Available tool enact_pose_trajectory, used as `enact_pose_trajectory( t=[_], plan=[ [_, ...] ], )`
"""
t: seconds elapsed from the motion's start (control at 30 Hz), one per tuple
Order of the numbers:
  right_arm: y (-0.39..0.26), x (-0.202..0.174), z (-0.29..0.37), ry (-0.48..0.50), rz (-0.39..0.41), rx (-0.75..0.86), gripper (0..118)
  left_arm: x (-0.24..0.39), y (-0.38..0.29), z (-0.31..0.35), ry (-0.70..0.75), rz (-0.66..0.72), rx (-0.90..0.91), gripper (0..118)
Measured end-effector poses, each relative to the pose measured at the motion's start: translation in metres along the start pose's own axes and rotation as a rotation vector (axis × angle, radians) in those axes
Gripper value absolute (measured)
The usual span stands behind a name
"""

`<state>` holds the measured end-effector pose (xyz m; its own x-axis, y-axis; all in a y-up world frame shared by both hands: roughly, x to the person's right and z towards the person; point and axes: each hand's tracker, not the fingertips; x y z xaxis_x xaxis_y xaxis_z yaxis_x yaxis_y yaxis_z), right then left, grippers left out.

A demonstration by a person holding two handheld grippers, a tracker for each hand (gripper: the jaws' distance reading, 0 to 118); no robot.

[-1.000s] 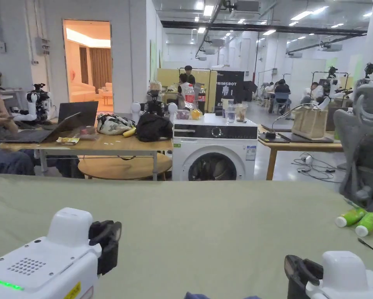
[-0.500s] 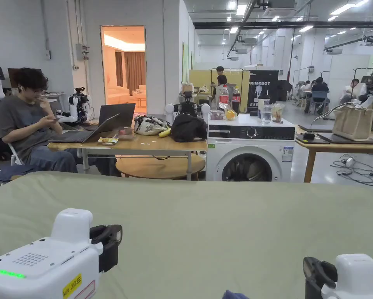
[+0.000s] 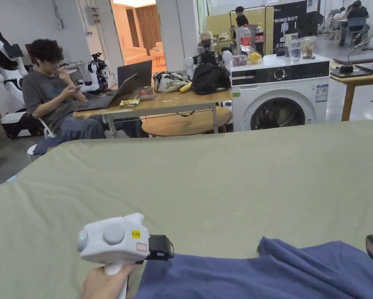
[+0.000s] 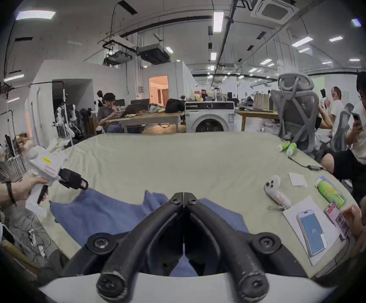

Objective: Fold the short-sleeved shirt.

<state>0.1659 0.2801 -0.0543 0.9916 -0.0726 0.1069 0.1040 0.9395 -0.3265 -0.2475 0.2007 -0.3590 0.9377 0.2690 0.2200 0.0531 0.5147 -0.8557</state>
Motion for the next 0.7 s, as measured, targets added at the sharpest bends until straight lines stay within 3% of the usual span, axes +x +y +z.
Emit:
enact_pose_trajectory(
  t=[0.13, 0.2, 0.3, 0.33, 0.37, 0.4, 0.43, 0.47, 0.5, 0.6, 0.63, 0.67, 0.7],
  plan=[
    [-0.009, 0.016, 0.003, -0.047, -0.021, -0.029, 0, 0.001, 0.006, -0.029, 0.028, 0.01, -0.011, 58],
    [-0.013, 0.024, 0.005, -0.049, -0.048, -0.051, 0, 0.008, 0.007, -0.031, 0.088, -0.05, -0.022, 46],
    [-0.023, 0.029, 0.01, -0.078, -0.057, -0.077, 2, 0.022, 0.007, -0.031, 0.154, -0.203, -0.059, 14],
    [-0.028, 0.031, 0.012, -0.094, -0.065, -0.089, 19, 0.025, 0.008, -0.029, 0.148, -0.193, -0.051, 3],
    [-0.032, 0.034, 0.013, -0.112, -0.087, -0.11, 36, 0.029, 0.008, -0.029, 0.15, -0.197, -0.049, 0],
    [-0.037, 0.035, 0.016, -0.131, -0.127, -0.122, 45, 0.031, 0.007, -0.029, 0.153, -0.204, -0.046, 0],
    [-0.043, 0.039, 0.017, -0.16, -0.181, -0.131, 45, 0.033, 0.006, -0.029, 0.154, -0.21, -0.046, 0],
    [-0.048, 0.045, 0.017, -0.189, -0.235, -0.154, 71, 0.037, 0.005, -0.03, 0.149, -0.218, -0.051, 0],
    [-0.055, 0.052, 0.014, -0.194, -0.277, -0.189, 73, 0.041, 0.003, -0.032, 0.163, -0.239, -0.047, 0],
    [-0.077, 0.068, 0.001, -0.188, -0.429, -0.255, 72, 0.045, 0.001, -0.037, 0.191, -0.257, -0.052, 0],
    [-0.083, 0.072, -0.006, -0.167, -0.469, -0.283, 65, 0.041, 0.001, -0.037, 0.187, -0.248, -0.051, 0],
    [-0.09, 0.074, -0.014, -0.155, -0.495, -0.312, 23, 0.038, 0.001, -0.037, 0.176, -0.231, -0.053, 0],
    [-0.096, 0.076, -0.022, -0.163, -0.526, -0.341, 6, 0.04, -0.003, -0.032, 0.163, -0.211, -0.05, 0]
  ],
)
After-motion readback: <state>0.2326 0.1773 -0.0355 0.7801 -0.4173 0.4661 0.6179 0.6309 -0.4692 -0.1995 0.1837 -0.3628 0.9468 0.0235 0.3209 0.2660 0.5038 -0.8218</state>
